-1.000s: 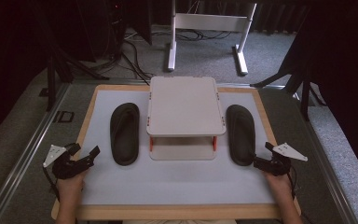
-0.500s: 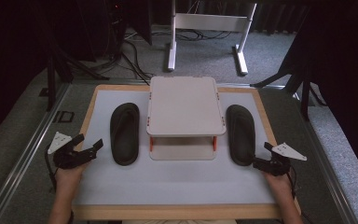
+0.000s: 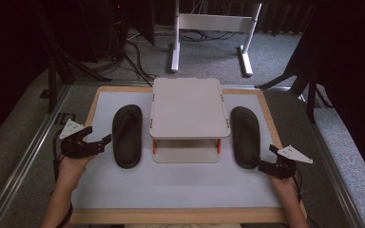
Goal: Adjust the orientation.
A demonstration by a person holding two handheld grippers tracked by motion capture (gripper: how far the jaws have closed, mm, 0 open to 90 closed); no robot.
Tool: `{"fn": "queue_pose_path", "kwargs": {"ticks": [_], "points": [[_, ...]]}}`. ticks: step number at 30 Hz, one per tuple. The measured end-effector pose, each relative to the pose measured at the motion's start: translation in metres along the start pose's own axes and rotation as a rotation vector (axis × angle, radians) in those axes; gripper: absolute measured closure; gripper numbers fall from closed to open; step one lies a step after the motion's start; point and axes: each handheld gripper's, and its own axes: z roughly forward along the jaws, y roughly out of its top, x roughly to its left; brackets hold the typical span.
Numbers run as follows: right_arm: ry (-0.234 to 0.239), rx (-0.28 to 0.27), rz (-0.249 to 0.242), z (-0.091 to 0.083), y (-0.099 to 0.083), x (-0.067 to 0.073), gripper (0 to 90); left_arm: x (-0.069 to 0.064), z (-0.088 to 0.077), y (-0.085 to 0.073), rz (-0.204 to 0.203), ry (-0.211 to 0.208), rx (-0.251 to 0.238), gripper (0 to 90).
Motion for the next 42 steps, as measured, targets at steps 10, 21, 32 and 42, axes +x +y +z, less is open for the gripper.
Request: {"fn": "queue_pose_path", "kwargs": {"ticks": [10, 21, 32, 42], "points": [[0.001, 0.001, 0.0, 0.0, 0.0, 0.0, 15.3, -0.01, 0.008, 0.036, 0.109, -0.045, 0.109, 14.7], [0.004, 0.003, 0.004, 0.0, 0.0, -0.001, 15.3, -0.021, 0.027, 0.066, 0.228, -0.077, 0.258, 19.5], [0.001, -0.003, 0.001, 0.0, 0.0, 0.0, 15.3, -0.027, 0.054, 0.083, 0.28, -0.105, 0.404, 22.6], [0.0, -0.007, 0.002, -0.001, 0.0, 0.0, 15.3, -0.019, 0.082, 0.093, 0.292, -0.128, 0.539, 34.9]]}}
